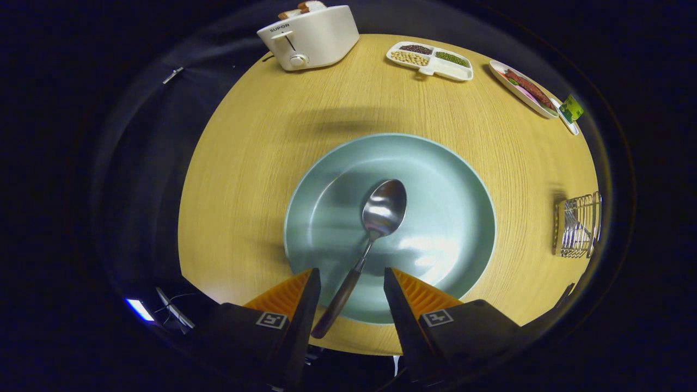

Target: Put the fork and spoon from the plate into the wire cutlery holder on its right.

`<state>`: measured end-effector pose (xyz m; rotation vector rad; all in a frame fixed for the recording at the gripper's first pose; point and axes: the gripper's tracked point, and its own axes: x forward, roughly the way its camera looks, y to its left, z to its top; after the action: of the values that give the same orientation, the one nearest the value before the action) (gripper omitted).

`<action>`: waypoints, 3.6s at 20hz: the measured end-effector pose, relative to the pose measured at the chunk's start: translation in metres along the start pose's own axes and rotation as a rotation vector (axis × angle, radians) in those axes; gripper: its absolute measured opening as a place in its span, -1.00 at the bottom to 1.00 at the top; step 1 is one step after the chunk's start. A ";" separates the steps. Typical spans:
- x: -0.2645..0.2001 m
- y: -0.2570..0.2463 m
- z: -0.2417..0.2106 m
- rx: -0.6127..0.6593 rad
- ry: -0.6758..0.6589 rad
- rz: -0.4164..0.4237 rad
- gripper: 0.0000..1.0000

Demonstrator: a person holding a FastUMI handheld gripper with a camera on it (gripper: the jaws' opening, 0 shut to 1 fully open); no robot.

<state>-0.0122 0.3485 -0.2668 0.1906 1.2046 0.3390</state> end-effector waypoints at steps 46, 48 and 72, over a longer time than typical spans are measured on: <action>-0.205 -0.330 -0.019 -0.164 0.187 -0.085 -0.83; -0.198 -0.344 -0.021 -0.178 0.252 -0.114 -0.83; -0.155 -0.330 0.009 -0.219 0.439 -0.142 -0.23</action>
<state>-0.0011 -0.0144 -0.2337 -0.1692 1.5917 0.3975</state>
